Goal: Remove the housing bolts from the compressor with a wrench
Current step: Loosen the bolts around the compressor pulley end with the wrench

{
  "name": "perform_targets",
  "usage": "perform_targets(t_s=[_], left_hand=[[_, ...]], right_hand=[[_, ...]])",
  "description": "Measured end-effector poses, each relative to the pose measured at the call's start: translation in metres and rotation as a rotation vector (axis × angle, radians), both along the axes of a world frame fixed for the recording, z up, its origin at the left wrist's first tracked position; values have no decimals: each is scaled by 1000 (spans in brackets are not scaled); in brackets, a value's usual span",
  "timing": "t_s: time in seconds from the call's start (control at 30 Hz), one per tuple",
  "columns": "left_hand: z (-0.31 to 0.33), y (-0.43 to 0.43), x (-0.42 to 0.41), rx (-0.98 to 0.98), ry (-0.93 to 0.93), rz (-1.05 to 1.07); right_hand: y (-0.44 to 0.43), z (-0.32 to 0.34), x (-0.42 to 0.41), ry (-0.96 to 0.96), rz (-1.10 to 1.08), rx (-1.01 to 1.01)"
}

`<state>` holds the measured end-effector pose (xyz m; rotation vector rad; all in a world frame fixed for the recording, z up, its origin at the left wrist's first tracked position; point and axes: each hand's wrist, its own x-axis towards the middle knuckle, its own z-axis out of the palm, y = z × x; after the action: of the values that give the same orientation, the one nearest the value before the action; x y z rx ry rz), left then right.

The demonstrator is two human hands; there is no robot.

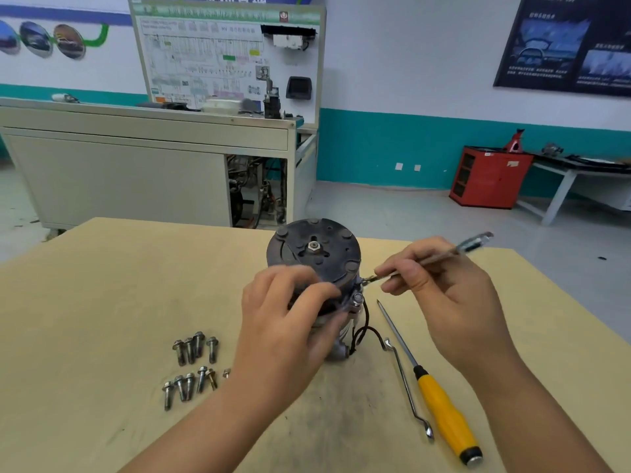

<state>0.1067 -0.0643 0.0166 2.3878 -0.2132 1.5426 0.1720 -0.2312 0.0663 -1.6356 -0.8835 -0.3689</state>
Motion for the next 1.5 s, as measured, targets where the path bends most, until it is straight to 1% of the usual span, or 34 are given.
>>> perform_targets(t_s=[0.07, 0.17, 0.27, 0.37, 0.43, 0.5, 0.73, 0.83, 1.0, 1.1, 1.27, 1.5], left_hand=[[-10, -4, -5, -49, 9, -55], [-20, -12, -7, -134, 122, -79], [-21, -20, -5, -370, 255, -74], [-20, -27, 0, -598, 387, -134], [-18, -32, 3, -695, 440, -179], [-16, -37, 5, -755, 453, -229], [-18, -45, 12, -825, 501, -309], [-21, -48, 14, -896, 512, -345], [-22, -53, 17, -1028, 536, -402], [-22, -54, 18, -1058, 528, -411], [-23, -56, 18, -1101, 524, -421], [-24, -57, 18, -1103, 513, -423]], right_hand=[[-5, 2, -2, -1, 5, -26], [-8, 5, -4, 30, 33, -17], [-7, 7, -4, 38, 42, -61], [-6, 7, -4, 1, 13, -135], [-5, 7, -5, -23, -12, -187], [-4, 7, -6, -40, -29, -223], [-4, 6, -10, -132, -48, -300], [-3, 5, -11, -169, -59, -296], [-3, 5, -9, -151, -64, -294], [-4, 5, -8, -155, -57, -320], [-6, 2, -7, -141, -48, -298], [-7, 2, -5, -140, -25, -275]])
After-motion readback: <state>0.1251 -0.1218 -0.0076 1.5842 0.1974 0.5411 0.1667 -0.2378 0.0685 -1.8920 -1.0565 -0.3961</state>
